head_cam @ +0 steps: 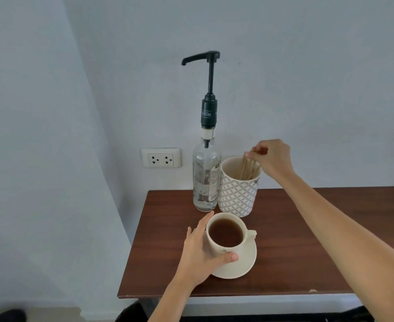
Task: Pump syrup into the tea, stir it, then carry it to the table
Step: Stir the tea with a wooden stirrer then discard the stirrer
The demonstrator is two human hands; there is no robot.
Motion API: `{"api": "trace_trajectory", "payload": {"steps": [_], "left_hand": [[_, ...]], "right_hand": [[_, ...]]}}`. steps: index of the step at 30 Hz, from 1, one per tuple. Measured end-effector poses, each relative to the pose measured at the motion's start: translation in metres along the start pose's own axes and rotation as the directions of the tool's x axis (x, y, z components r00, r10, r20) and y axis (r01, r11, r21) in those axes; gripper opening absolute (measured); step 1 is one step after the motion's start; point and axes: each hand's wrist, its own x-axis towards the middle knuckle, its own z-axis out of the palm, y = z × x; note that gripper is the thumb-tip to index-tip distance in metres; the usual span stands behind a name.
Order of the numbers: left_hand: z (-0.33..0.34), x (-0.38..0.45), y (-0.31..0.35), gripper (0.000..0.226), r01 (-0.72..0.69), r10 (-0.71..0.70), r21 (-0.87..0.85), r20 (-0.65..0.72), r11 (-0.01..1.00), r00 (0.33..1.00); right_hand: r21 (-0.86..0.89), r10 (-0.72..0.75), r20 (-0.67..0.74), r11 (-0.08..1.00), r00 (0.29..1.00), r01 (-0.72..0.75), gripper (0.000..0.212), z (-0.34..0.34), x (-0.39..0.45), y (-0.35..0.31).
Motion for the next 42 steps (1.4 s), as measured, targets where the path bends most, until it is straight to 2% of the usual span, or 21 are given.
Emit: {"api": "trace_trajectory", "payload": {"steps": [5, 8, 11, 13, 17, 20, 22, 26, 30, 32, 35, 39, 42], "left_hand": [[0.001, -0.003, -0.001, 0.087, -0.02, 0.019, -0.027, -0.016, 0.999, 1.0], [0.002, -0.002, -0.003, 0.088, -0.011, 0.01, -0.031, -0.026, 0.999, 1.0], [0.001, 0.001, -0.001, 0.087, -0.019, 0.018, -0.035, -0.031, 0.999, 0.999], [0.001, 0.001, -0.002, 0.087, -0.012, 0.011, -0.041, -0.029, 0.999, 1.0], [0.001, -0.002, -0.003, 0.09, -0.003, 0.001, -0.052, -0.039, 0.999, 0.999], [0.001, -0.002, -0.004, 0.095, 0.008, -0.011, -0.056, -0.049, 0.998, 0.999], [0.002, -0.002, -0.005, 0.098, 0.008, -0.011, -0.057, -0.049, 0.998, 0.999], [0.002, -0.001, -0.006, 0.097, -0.001, 0.0, -0.048, -0.04, 0.999, 0.999], [0.004, -0.002, -0.006, 0.096, -0.004, 0.0, -0.057, -0.058, 0.998, 0.998], [0.003, -0.002, -0.004, 0.092, -0.009, 0.005, -0.048, -0.064, 0.999, 0.998], [0.002, -0.001, -0.003, 0.087, -0.021, 0.018, -0.04, -0.057, 0.999, 0.998], [0.003, 0.0, -0.006, 0.094, -0.025, 0.022, -0.052, -0.059, 0.998, 0.998], [0.003, 0.0, -0.008, 0.091, -0.026, 0.024, -0.041, -0.061, 0.999, 0.998]], "right_hand": [[-0.007, -0.088, 0.0, 0.996, 0.996, 0.088, 0.024, -0.021, -0.001, -0.016], [0.087, -0.148, -0.207, 0.982, 0.967, 0.169, 0.024, -0.04, -0.005, -0.038], [0.324, -0.103, -0.345, 0.92, 0.933, 0.222, 0.019, -0.069, -0.024, -0.056], [0.397, -0.079, -0.303, 0.896, 0.95, 0.201, 0.021, -0.079, -0.051, -0.058], [0.318, -0.066, -0.009, 0.946, 0.998, 0.065, 0.014, -0.064, -0.108, -0.038], [0.254, -0.087, 0.194, 0.967, 0.977, 0.036, 0.022, -0.037, -0.136, -0.023], [0.28, -0.119, 0.271, 0.959, 0.955, 0.041, 0.019, -0.019, -0.147, -0.023], [0.324, -0.235, 0.263, 0.935, 0.936, 0.144, 0.015, 0.008, -0.146, -0.03], [0.159, -0.364, 0.203, 0.928, 0.909, 0.336, 0.012, 0.004, -0.132, -0.024], [0.079, -0.392, 0.201, 0.92, 0.898, 0.384, 0.011, -0.004, -0.132, -0.018], [0.117, -0.354, 0.258, 0.935, 0.899, 0.335, 0.015, -0.008, -0.142, -0.017], [0.311, -0.287, 0.25, 0.928, 0.925, 0.204, 0.013, 0.004, -0.148, -0.032], [0.262, -0.358, 0.173, 0.915, 0.917, 0.308, 0.01, 0.008, -0.134, -0.035]]}}
